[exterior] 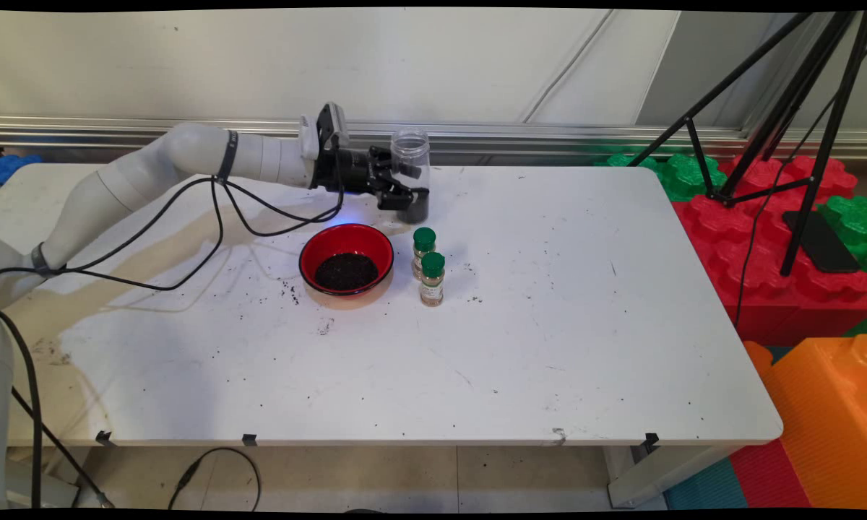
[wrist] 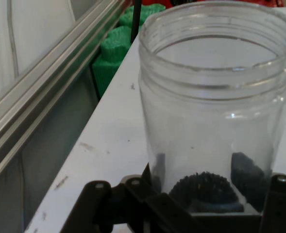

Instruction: Pour the black seasoning powder in the red bowl

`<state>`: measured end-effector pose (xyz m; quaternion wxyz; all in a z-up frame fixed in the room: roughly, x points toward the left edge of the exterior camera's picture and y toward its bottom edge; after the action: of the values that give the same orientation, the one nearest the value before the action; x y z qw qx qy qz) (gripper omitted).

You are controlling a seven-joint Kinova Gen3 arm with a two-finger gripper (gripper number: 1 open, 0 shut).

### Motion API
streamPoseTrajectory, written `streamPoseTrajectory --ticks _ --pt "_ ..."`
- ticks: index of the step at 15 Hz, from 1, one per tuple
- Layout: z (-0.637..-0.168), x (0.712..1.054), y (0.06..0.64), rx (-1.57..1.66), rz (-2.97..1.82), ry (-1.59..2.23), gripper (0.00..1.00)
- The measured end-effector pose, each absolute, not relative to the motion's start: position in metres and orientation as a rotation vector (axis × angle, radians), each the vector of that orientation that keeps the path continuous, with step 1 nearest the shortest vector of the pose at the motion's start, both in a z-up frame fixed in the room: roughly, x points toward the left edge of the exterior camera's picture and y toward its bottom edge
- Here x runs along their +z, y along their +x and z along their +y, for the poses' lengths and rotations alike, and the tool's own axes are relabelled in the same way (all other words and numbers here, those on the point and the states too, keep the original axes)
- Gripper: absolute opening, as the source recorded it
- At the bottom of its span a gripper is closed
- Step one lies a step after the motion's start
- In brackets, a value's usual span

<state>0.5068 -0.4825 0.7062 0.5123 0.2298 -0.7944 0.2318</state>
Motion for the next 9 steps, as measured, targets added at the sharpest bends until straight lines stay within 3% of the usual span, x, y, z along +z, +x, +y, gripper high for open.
streamPoseTrajectory --ticks 9 --pt "-0.467 0.729 0.521 0.588 -1.894 0.522 0.0"
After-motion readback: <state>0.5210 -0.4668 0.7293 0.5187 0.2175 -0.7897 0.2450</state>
